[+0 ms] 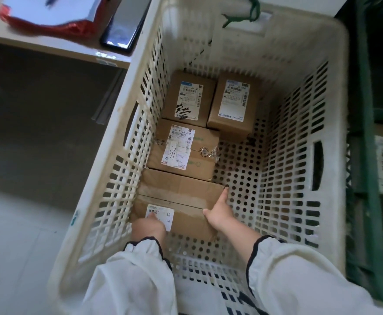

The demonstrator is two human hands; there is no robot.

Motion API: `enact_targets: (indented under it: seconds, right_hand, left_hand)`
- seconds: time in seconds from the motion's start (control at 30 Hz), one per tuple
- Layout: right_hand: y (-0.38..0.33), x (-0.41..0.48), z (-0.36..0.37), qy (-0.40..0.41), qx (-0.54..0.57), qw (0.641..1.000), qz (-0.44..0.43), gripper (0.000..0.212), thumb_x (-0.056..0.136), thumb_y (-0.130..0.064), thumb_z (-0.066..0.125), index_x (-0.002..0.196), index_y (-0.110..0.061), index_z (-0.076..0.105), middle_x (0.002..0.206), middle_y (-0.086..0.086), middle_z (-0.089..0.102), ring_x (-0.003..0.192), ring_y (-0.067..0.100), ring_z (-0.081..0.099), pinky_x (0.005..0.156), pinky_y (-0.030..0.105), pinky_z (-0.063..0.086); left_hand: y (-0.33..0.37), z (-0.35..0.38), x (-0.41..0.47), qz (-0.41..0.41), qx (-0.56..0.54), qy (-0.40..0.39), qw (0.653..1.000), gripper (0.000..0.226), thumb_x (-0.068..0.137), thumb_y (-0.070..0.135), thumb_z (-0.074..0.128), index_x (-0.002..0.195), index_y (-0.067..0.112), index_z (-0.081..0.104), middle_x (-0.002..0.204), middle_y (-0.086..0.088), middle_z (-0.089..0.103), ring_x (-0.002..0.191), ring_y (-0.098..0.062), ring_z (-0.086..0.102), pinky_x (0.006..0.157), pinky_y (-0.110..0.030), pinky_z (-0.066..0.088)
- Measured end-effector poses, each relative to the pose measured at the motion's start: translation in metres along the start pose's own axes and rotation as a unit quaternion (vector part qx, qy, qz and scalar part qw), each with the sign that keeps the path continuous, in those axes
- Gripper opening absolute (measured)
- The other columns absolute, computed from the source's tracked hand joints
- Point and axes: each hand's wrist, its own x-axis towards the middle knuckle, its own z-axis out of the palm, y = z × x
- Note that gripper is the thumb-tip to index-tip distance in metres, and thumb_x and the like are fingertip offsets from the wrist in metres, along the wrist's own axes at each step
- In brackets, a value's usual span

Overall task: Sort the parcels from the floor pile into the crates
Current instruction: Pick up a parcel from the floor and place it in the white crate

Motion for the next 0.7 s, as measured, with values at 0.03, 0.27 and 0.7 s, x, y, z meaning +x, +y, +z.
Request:
enact_targets:
  seconds: [0.03,0.27,0.7]
  right_hand:
    - [0.0,-0.003,-0.004,-0.004,-0.011,1.0,0.002,0.094,0.094,-0.025,0.053,0.146,-0.021,-0.025,0.102,0.008,0.062,0.055,0.01,0.048,0.046,0.019,0.039]
    - [-0.012,-0.053,-0.054,0.043,-0.115,0.988,-0.089,0.079,0.091,-0.026,0.051,0.151,-0.02,0.001,0.093,0.004,0.058,0.062,0.014,0.052,0.046,0.024,0.037]
    - [-0.098,-0.206,-0.13,0.096,-0.235,0.912,-0.322,0.068,0.093,-0.032,0.049,0.15,-0.016,0.015,0.144,0.009,0.042,0.11,0.02,0.058,0.083,0.031,0.052]
  left_hand:
    - [0.004,-0.002,-0.002,-0.003,0.016,-0.019,1.0,0.051,0.1,0.037,0.037,0.123,-0.006,0.052,0.128,-0.024,0.054,0.117,-0.037,0.053,0.094,-0.037,0.042]
    - [0.028,-0.034,-0.049,0.124,0.132,-0.067,0.981,0.071,0.098,0.05,0.023,0.141,-0.007,0.031,0.144,-0.026,0.035,0.131,-0.037,0.039,0.108,-0.045,0.034]
    - [0.012,-0.195,-0.187,0.411,0.112,0.148,0.893,0.045,0.092,0.048,0.041,0.124,0.018,0.047,0.112,-0.003,0.057,0.097,-0.023,0.057,0.078,-0.036,0.049]
